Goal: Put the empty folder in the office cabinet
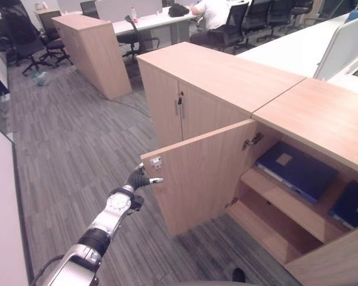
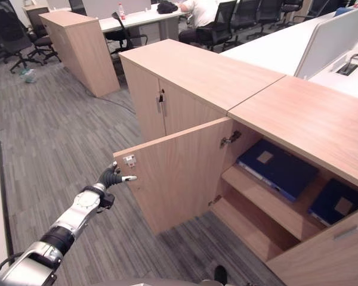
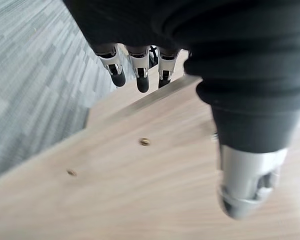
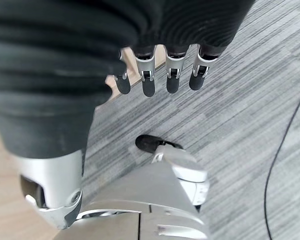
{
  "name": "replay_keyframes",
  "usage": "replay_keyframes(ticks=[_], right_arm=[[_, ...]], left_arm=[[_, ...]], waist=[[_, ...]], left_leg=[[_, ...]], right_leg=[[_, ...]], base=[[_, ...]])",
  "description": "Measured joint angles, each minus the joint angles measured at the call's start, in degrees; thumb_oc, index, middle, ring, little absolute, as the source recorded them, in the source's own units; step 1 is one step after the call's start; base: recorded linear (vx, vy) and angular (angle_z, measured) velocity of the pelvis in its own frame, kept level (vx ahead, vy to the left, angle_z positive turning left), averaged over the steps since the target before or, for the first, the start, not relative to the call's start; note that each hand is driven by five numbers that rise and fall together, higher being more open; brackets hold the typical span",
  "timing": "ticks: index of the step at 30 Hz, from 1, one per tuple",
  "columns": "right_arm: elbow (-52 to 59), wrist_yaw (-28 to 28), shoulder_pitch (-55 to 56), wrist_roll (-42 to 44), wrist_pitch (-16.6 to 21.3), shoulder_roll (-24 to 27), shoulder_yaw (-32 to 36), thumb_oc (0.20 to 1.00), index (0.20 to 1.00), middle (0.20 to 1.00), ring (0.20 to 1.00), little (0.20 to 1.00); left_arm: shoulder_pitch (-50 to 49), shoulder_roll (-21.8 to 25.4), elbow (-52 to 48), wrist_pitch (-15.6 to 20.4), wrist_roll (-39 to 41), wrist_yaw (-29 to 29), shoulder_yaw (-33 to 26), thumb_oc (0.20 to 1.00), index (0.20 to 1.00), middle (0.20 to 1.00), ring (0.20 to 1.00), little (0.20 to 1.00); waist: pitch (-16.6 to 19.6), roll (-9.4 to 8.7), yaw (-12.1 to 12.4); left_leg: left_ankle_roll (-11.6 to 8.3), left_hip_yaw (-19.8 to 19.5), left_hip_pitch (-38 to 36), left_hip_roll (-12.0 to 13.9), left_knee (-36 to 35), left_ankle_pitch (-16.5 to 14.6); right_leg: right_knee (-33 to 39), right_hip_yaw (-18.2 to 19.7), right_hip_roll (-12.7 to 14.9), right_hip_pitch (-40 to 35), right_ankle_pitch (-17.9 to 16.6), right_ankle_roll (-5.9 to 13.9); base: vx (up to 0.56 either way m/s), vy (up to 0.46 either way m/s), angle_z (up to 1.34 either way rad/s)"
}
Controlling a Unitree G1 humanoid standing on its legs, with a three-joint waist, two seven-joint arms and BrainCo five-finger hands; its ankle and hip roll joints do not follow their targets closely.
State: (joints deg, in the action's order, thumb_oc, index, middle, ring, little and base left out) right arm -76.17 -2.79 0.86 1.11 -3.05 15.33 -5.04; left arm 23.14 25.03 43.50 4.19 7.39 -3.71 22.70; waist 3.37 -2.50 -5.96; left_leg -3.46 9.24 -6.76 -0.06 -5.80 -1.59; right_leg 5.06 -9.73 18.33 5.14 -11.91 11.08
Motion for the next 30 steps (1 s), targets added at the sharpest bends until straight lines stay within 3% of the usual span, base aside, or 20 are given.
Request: replay_keyframes(ticks=[9, 13, 16, 19, 22, 25, 28, 30], right_arm=[[1.0, 0.0, 0.9, 0.0, 0.1, -0.1, -1.4, 1.0, 1.0, 1.0, 1.0, 1.0], [1.3, -0.1, 1.6, 0.0, 0.1, -0.2, -1.4, 1.0, 1.0, 1.0, 1.0, 1.0], [1.2, -0.1, 2.4, 0.0, 0.0, -0.3, -1.5, 1.0, 1.0, 1.0, 1.0, 1.0], [1.2, -0.7, 2.4, 0.1, 0.0, -0.9, -1.4, 1.0, 1.0, 1.0, 1.0, 1.0], [1.3, -1.4, 2.1, 2.4, 0.0, -1.2, -0.6, 1.0, 1.0, 1.0, 1.0, 1.0], [-0.2, -1.9, 1.2, 2.8, 0.0, -1.7, 0.7, 1.0, 1.0, 1.0, 1.0, 1.0], [-2.6, -1.7, 0.0, 2.8, 0.1, -2.4, 1.2, 1.0, 1.0, 1.0, 1.0, 1.0], [-3.2, -1.7, -0.7, 2.8, -0.1, -2.4, 2.0, 1.0, 1.0, 1.0, 1.0, 1.0]], left_arm=[[10.8, 0.3, 22.8, -2.0, -2.4, -2.1, 0.2, 1.0, 1.0, 1.0, 1.0, 1.0], [12.6, 0.6, 23.3, -4.0, -2.3, -4.1, 0.8, 1.0, 1.0, 1.0, 1.0, 1.0], [12.6, -0.1, 22.2, -4.1, -2.3, -4.8, 2.2, 1.0, 1.0, 1.0, 1.0, 1.0], [11.0, -1.9, 17.5, -4.6, -2.1, -6.0, 3.1, 1.0, 1.0, 1.0, 1.0, 1.0], [2.2, -1.3, -0.2, -6.5, -0.5, -6.9, 4.3, 1.0, 1.0, 1.0, 1.0, 1.0], [-7.4, -0.3, -13.0, -2.7, 1.6, -3.4, 7.1, 1.0, 1.0, 1.0, 1.0, 1.0], [-9.7, -1.3, -15.8, 0.2, 4.2, 0.9, 11.2, 1.0, 1.0, 1.0, 1.0, 1.0], [-10.0, -1.1, -18.1, 0.6, 6.5, 4.3, 13.6, 1.0, 1.0, 1.0, 1.0, 1.0]], waist=[[1.0, -0.64, -3.0], [1.8, -1.51, -4.1], [2.1, -2.12, -3.4], [2.0, -2.54, -1.8], [1.7, -2.66, 0.5], [0.8, -2.79, 0.9], [0.0, -3.77, 2.2], [-0.3, -4.63, 2.2]], left_leg=[[-0.26, 3.4, -1.8, 0.4, 0.0, -0.9], [-0.32, 4.7, -1.9, 0.4, 0.1, -1.1], [-0.32, 4.6, -1.7, 0.4, 0.1, -1.1], [-0.3, 4.4, -1.7, 0.3, 0.0, -1.1], [-0.23, 3.8, -1.4, -0.2, 0.3, -1.1], [0.1, 2.8, -1.6, -0.7, 0.5, -1.3], [1.15, 2.9, -2.3, -2.1, 0.0, -2.2], [2.3, 3.1, -1.9, -4.2, 0.3, -2.1]], right_leg=[[0.0, 3.0, -1.4, 0.6, -0.8, -0.52], [0.0, 4.3, -1.7, 1.5, -0.8, -0.6], [0.0, 4.3, -1.7, 1.6, -1.0, -0.62], [0.0, 4.2, -1.6, 1.5, -1.3, -0.46], [-0.1, 3.7, -1.0, 1.4, -1.5, -0.41], [-1.3, 2.4, -0.3, 0.9, -1.5, -0.42], [-2.8, 0.7, 1.1, 1.1, -1.5, -0.41], [-2.2, 0.9, 3.1, 1.7, 0.4, 0.61]], base=[[0.02, -0.015, -0.2], [0.0, -0.004, -0.17], [-0.01, 0.0, 0.01], [-0.04, 0.02, 0.06], [-0.06, 0.052, 0.1], [-0.05, 0.062, 0.14], [-0.08, 0.086, 0.0], [-0.09, 0.097, -0.03]])
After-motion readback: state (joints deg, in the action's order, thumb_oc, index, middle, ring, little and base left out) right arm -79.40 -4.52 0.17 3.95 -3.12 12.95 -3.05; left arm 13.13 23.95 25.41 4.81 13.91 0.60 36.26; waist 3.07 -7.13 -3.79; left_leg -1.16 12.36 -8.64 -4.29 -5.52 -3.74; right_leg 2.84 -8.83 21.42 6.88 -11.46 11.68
